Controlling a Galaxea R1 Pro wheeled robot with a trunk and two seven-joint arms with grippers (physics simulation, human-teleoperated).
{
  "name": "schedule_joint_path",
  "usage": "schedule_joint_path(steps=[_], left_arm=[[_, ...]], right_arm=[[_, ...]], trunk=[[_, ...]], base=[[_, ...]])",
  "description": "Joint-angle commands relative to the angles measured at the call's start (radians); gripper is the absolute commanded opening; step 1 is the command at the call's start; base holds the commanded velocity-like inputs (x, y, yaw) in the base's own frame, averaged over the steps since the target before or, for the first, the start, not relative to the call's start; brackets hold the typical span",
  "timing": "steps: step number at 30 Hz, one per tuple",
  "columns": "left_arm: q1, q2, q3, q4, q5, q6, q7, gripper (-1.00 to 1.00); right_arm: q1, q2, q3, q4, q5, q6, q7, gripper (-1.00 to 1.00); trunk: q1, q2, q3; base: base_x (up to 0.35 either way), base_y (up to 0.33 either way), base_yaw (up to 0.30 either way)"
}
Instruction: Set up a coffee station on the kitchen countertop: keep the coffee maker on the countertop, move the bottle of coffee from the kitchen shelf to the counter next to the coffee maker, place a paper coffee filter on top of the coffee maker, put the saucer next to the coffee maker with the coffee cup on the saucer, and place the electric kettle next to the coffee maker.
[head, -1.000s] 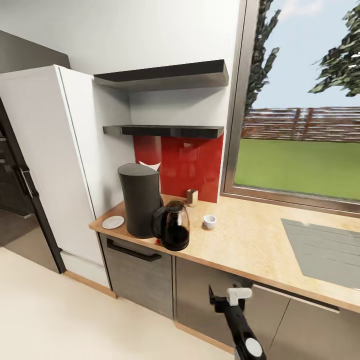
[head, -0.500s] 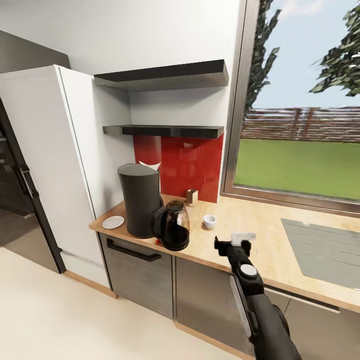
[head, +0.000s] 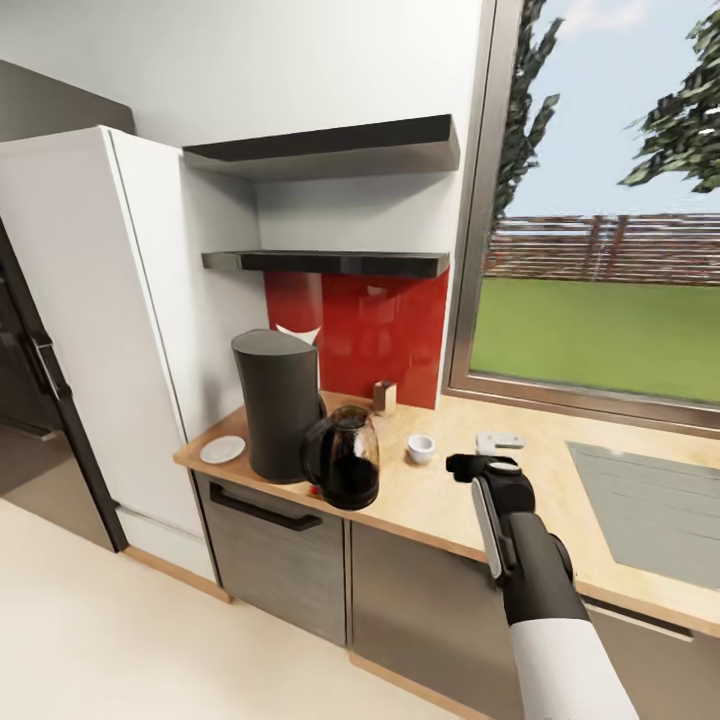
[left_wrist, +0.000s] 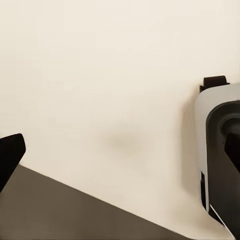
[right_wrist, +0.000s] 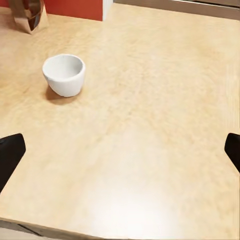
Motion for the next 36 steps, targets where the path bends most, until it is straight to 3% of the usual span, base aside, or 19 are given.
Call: schedule_joint_path(steps=[1,8,36], left_arm=[[0.000,0.000,0.001,-0.002,-0.009,0.007,0.006,1.00],[0.000,-0.006,0.003,-0.002,-0.005,0.007,0.060,1.00],[0.007,-0.002,0.004,0.006,-0.004,0.007,0.064,1.00]], right_arm=[[-0.002,0.001,-0.002,0.001,0.007,0.014,0.002,1.00],[-0.002,0.001,0.000,0.003,0.006,0.093,0.001,1.00],[-0.002,0.001,0.002,0.069,0.008,0.099,0.002,1.00]], trunk=[[0.001,-0.001,0.000],[0.001,-0.001,0.000],[0.001,-0.001,0.000]], base=[[0.320,0.000,0.000],[0.334,0.000,0.000],[0.327,0.000,0.000]])
